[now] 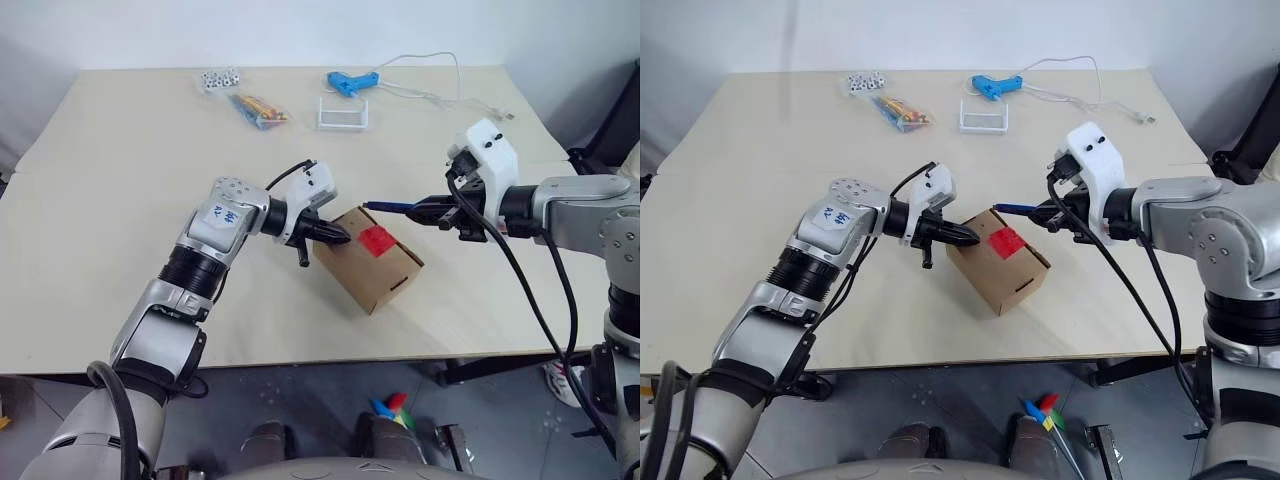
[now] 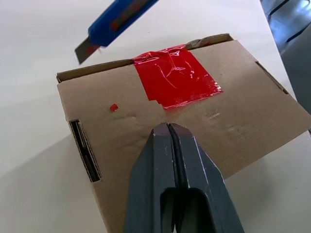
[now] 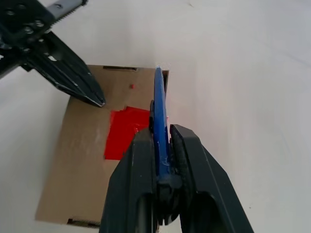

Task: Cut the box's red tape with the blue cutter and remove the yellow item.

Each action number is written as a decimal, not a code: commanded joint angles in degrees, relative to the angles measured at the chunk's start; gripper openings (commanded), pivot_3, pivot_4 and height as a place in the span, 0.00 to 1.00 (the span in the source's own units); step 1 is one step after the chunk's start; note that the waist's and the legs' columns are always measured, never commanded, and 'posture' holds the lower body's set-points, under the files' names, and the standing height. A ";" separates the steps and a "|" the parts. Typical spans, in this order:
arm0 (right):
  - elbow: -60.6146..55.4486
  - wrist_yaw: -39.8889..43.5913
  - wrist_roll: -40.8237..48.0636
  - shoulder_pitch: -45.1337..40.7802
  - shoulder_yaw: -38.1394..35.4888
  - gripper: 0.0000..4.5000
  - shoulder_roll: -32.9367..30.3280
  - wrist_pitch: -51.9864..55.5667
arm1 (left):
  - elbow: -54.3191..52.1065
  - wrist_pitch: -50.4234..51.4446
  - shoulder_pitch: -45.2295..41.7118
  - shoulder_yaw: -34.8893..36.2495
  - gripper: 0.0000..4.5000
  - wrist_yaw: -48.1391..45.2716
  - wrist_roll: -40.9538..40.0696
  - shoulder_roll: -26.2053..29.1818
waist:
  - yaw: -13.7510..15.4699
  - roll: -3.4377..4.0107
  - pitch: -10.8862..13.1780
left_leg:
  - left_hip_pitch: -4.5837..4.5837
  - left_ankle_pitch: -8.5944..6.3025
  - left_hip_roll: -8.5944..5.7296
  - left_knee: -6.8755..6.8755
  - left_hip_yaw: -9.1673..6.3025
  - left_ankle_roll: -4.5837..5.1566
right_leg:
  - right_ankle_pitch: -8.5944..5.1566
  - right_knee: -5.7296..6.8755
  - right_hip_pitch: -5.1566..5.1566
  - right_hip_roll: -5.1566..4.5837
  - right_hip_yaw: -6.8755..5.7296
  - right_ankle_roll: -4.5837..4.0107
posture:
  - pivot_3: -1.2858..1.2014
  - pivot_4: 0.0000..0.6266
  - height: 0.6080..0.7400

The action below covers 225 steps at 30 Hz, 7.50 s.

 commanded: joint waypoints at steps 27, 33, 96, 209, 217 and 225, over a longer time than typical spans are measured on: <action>0.56 4.31 -4.45 0.49 0.90 0.04 -2.25 -2.03 | -0.22 0.47 -0.30 -2.16 0.00 -0.56 3.08 -1.03 | 0.46 0.00 0.00 | 0.00 0.00 0.01 0.20 -0.04 0.00 | 0.00 0.12 0.05 0.00 0.01 0.00 | 0.52 0.24 1.00; -0.95 5.43 -4.22 1.34 1.41 0.04 -3.57 -1.15 | 0.33 0.05 -0.40 -2.21 0.00 -0.51 3.56 -1.12 | 0.61 0.00 0.00 | 0.00 0.00 0.01 0.26 -0.05 0.01 | 0.00 0.15 0.06 0.00 0.01 0.00 | 0.52 0.24 1.00; 4.13 29.04 -12.78 -12.04 25.00 0.04 -15.06 0.09 | 9.67 4.89 -3.48 -7.25 0.00 7.19 12.29 -6.53 | 1.21 -0.03 -0.30 | 0.22 -0.03 0.03 1.07 -0.59 0.36 | 0.05 0.05 0.75 -0.17 0.19 -0.10 | 0.52 0.24 1.00; 20.54 27.69 -33.11 6.58 12.62 0.01 1.20 -34.88 | -18.13 34.23 2.68 -1.67 0.00 10.76 -4.35 5.89 | -0.21 0.46 0.00 | -0.69 0.06 -0.08 0.74 -0.38 0.29 | 0.18 0.01 -0.11 -0.09 -0.05 0.13 | 0.52 0.24 1.00; 5.61 26.62 -29.70 10.51 11.77 0.01 -0.31 -23.88 | -10.97 28.57 1.14 -1.18 0.00 12.99 -3.30 1.76 | -0.17 0.45 0.00 | -0.70 0.06 -0.08 0.80 -0.35 0.29 | 0.18 0.03 -0.11 -0.09 -0.03 0.13 | 0.52 0.24 1.00; -1.06 23.59 -27.27 12.47 11.08 0.01 0.50 -18.22 | -8.42 25.50 0.77 -1.97 0.00 12.83 -2.56 1.42 | 0.00 0.45 0.01 | -0.69 0.07 -0.09 0.83 -0.35 0.28 | 0.18 0.05 -0.11 -0.09 -0.03 0.12 | 0.52 0.24 1.00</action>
